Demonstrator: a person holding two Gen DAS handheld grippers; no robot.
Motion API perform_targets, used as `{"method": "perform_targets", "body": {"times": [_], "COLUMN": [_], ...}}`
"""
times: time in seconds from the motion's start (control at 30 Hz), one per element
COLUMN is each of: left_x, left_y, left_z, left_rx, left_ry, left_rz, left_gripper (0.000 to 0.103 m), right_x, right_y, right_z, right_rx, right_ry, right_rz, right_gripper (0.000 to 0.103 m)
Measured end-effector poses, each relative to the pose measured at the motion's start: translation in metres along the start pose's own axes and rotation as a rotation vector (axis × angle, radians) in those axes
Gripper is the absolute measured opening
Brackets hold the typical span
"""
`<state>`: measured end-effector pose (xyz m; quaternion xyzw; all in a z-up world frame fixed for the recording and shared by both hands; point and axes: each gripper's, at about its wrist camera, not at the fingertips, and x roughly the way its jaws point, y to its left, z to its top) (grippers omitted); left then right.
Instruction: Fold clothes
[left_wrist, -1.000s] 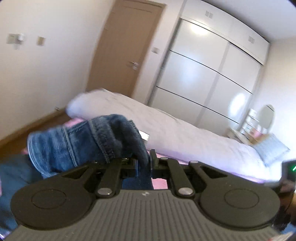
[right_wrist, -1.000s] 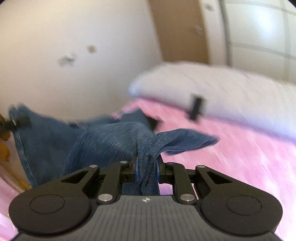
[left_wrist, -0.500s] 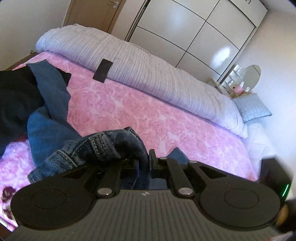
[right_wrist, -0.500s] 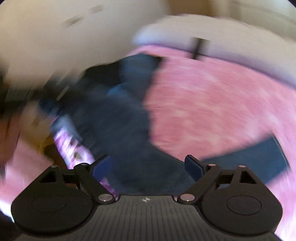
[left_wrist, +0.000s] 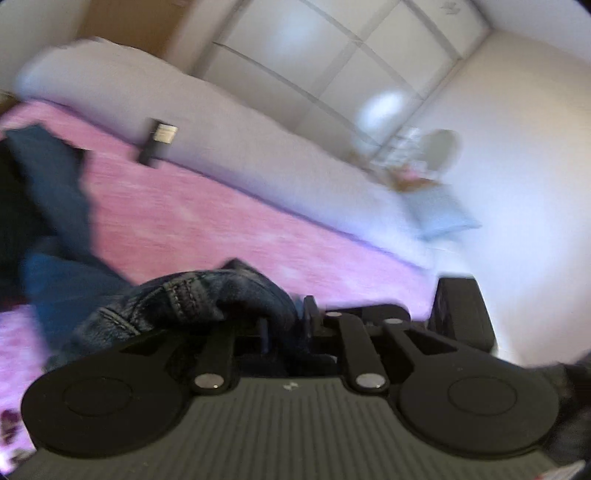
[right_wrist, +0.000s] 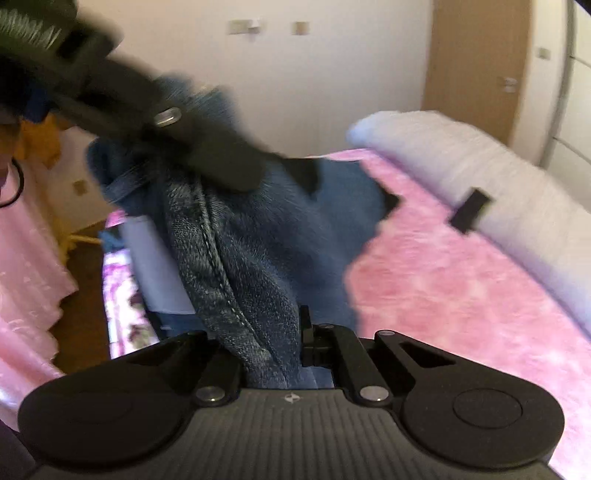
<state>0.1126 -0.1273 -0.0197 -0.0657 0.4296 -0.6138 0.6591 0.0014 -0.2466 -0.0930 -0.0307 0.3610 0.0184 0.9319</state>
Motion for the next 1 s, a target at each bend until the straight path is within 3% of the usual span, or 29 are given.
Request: {"method": "perform_targets", "body": {"times": [0.07, 0.17, 0.23, 0.3, 0.37, 0.4, 0.43, 0.47, 0.53, 0.6, 0.83, 1.0], "left_x": [0.000, -0.001, 0.002, 0.009, 0.019, 0.027, 0.039, 0.056, 0.092, 0.140, 0.262, 0.279], "left_y": [-0.009, -0.023, -0.032, -0.039, -0.048, -0.052, -0.057, -0.063, -0.076, -0.095, -0.194, -0.230], "left_z": [-0.001, -0.005, -0.010, -0.016, -0.025, -0.031, -0.038, -0.048, -0.066, -0.085, -0.120, -0.108], "left_rx": [0.059, 0.122, 0.142, 0.135, 0.120, 0.110, 0.102, 0.091, 0.075, 0.089, 0.214, 0.294], "left_ry": [0.016, 0.036, 0.037, 0.028, 0.016, 0.011, 0.014, 0.026, 0.056, 0.120, 0.320, 0.321], "left_rz": [-0.137, -0.240, -0.214, -0.156, -0.082, -0.036, 0.013, 0.041, 0.090, 0.086, -0.122, -0.229], "left_gripper": [0.022, 0.027, 0.034, 0.035, 0.041, 0.050, 0.063, 0.067, 0.067, 0.067, 0.068, 0.070], "right_x": [-0.025, -0.063, -0.092, -0.122, -0.157, -0.174, -0.192, -0.209, -0.243, -0.273, -0.392, -0.493], "right_y": [-0.022, -0.054, -0.074, -0.098, -0.128, -0.143, -0.158, -0.173, -0.202, -0.227, -0.280, -0.285], "right_z": [0.001, 0.003, -0.005, -0.016, -0.043, -0.056, -0.069, -0.082, -0.109, -0.133, -0.181, -0.180], "right_rx": [0.007, 0.017, -0.017, -0.037, 0.011, 0.035, 0.060, 0.084, 0.133, 0.188, 0.379, 0.479], "right_ry": [-0.015, -0.038, -0.046, -0.050, -0.049, -0.048, -0.048, -0.047, -0.046, -0.045, -0.098, -0.213], "right_rz": [-0.081, -0.201, -0.255, -0.305, -0.351, -0.374, -0.397, -0.420, -0.465, -0.509, -0.693, -0.917], "right_gripper": [0.001, 0.000, 0.000, 0.000, 0.000, 0.000, 0.000, 0.000, 0.001, 0.001, 0.000, 0.001]}}
